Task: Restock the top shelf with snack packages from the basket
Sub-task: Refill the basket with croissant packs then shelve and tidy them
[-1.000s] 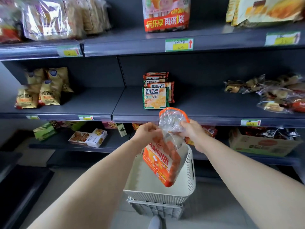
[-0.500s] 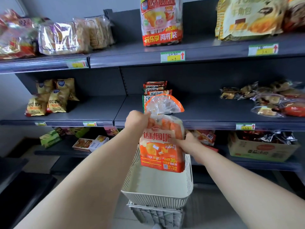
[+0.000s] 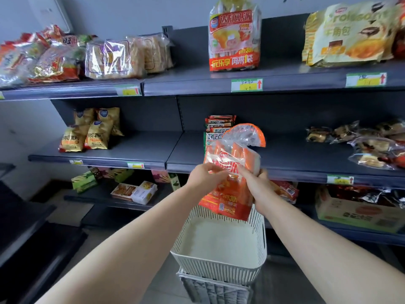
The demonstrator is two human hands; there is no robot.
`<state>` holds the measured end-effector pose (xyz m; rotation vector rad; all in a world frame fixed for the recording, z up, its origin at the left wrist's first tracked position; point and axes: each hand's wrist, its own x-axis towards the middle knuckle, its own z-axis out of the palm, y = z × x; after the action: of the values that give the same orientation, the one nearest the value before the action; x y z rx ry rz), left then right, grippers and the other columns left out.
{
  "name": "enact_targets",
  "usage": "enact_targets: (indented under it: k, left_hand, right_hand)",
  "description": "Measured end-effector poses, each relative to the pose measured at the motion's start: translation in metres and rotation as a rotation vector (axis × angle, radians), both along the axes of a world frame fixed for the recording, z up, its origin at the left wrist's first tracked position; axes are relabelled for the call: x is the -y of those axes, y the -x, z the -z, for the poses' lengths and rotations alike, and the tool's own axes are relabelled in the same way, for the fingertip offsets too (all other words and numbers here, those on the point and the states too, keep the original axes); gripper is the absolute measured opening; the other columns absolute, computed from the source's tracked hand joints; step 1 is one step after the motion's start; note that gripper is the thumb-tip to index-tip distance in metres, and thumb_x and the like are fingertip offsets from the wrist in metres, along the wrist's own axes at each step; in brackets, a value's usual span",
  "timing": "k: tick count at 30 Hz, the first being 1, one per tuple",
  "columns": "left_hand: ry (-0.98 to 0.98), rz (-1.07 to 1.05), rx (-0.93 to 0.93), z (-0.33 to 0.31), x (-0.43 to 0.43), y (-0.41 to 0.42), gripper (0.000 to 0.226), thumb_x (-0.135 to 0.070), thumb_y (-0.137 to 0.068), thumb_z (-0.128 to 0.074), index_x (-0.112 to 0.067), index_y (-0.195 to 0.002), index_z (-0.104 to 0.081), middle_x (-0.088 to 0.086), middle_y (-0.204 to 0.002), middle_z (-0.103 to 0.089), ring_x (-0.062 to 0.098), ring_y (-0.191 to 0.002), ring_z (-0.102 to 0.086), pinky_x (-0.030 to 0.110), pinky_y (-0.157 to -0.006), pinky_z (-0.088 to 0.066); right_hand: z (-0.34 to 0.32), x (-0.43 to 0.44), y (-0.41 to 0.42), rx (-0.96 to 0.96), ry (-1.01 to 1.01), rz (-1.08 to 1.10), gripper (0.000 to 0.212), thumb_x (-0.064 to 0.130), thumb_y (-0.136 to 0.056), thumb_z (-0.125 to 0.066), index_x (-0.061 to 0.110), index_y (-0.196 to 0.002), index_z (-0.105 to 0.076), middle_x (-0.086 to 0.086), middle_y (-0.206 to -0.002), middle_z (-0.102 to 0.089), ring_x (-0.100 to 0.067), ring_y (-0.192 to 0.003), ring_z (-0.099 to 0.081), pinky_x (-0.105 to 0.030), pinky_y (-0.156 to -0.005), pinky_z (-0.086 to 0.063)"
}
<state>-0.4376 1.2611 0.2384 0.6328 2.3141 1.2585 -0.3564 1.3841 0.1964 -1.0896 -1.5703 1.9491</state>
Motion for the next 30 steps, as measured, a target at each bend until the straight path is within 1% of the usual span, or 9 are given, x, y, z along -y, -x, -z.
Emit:
enact_targets:
  k: [3,6,9,11,15,18,21,25,30]
  left_hand:
    - [0.001,0.11,0.059,-0.007,0.002,-0.001,0.071,-0.047,-0.075,-0.081,-0.031,-0.137,-0.051,-0.006,-0.12,-0.059,0.014,-0.104,-0.06,0.027,-0.083,-0.049]
    - [-0.09,0.141,0.154,-0.016,0.013,0.013,0.089,-0.038,-0.071,-0.087,-0.034,-0.144,-0.038,-0.005,-0.125,-0.057,0.015,-0.106,-0.062,0.029,-0.08,-0.053]
    - [-0.2,0.036,0.212,-0.019,0.025,0.029,0.078,-0.027,-0.07,-0.088,-0.028,-0.132,-0.04,-0.004,-0.11,-0.061,0.012,-0.093,-0.065,0.029,-0.067,-0.056]
    - [-0.244,-0.116,0.228,-0.017,0.032,0.042,0.07,-0.022,-0.069,-0.087,-0.021,-0.125,-0.043,0.001,-0.107,-0.062,0.019,-0.091,-0.067,0.038,-0.073,-0.06]
    - [-0.328,-0.237,0.357,-0.01,0.053,0.068,0.052,-0.016,-0.078,-0.077,-0.015,-0.121,-0.047,0.01,-0.106,-0.065,0.026,-0.088,-0.068,0.039,-0.066,-0.059]
    - [-0.403,-0.191,0.449,-0.007,0.073,0.086,0.049,-0.012,-0.079,-0.069,-0.012,-0.124,-0.049,0.016,-0.109,-0.068,0.032,-0.088,-0.071,0.042,-0.063,-0.06]
    - [-0.496,-0.141,0.548,-0.013,0.089,0.102,0.06,-0.016,-0.069,-0.066,-0.01,-0.128,-0.051,0.022,-0.113,-0.068,0.04,-0.094,-0.07,0.053,-0.069,-0.06]
    - [-0.499,-0.114,0.572,-0.017,0.104,0.119,0.069,-0.024,-0.061,-0.065,-0.01,-0.128,-0.054,0.023,-0.114,-0.07,0.043,-0.101,-0.069,0.061,-0.081,-0.056]
    - [-0.475,-0.047,0.503,-0.018,0.111,0.137,0.066,-0.025,-0.064,-0.067,-0.017,-0.128,-0.053,0.017,-0.114,-0.07,0.04,-0.1,-0.07,0.061,-0.081,-0.055]
  right_hand:
    - [-0.015,0.013,0.01,0.016,-0.062,-0.007,0.058,0.058,-0.071,-0.073,0.031,-0.113,-0.043,-0.001,-0.108,-0.063,-0.025,-0.096,-0.064,-0.046,-0.087,-0.053]
    - [-0.034,0.022,0.017,-0.01,-0.123,-0.102,0.053,0.069,-0.08,-0.056,0.037,-0.122,-0.048,0.007,-0.113,-0.062,-0.018,-0.101,-0.059,-0.041,-0.092,-0.048]
    - [-0.054,0.032,0.025,-0.063,-0.121,-0.201,0.051,0.062,-0.096,-0.034,0.03,-0.131,-0.054,0.008,-0.12,-0.06,-0.014,-0.106,-0.053,-0.034,-0.089,-0.032]
    - [-0.063,0.042,0.032,-0.101,-0.101,-0.254,0.048,0.06,-0.098,-0.029,0.032,-0.127,-0.056,0.002,-0.117,-0.067,-0.017,-0.106,-0.061,-0.034,-0.09,-0.027]
    - [-0.058,0.063,0.057,-0.14,-0.144,-0.189,0.027,0.045,-0.101,-0.04,0.03,-0.117,-0.056,0.003,-0.112,-0.071,-0.016,-0.106,-0.064,-0.039,-0.093,-0.04]
    - [-0.04,0.068,0.072,0.042,-0.289,0.008,0.03,0.03,-0.101,-0.046,0.02,-0.128,-0.052,-0.002,-0.119,-0.064,-0.019,-0.099,-0.06,-0.04,-0.09,-0.05]
    - [-0.03,0.074,0.074,0.193,-0.177,-0.038,0.038,0.039,-0.102,-0.042,0.014,-0.131,-0.044,-0.005,-0.11,-0.061,-0.022,-0.094,-0.059,-0.037,-0.078,-0.05]
    - [-0.029,0.081,0.078,0.054,-0.013,-0.081,0.028,0.036,-0.104,-0.039,0.014,-0.113,-0.055,-0.002,-0.091,-0.065,-0.017,-0.083,-0.061,-0.035,-0.076,-0.044]
    - [-0.027,0.092,0.085,-0.088,0.016,0.046,0.021,0.02,-0.102,-0.044,0.015,-0.121,-0.052,-0.008,-0.094,-0.067,-0.021,-0.084,-0.063,-0.034,-0.069,-0.049]
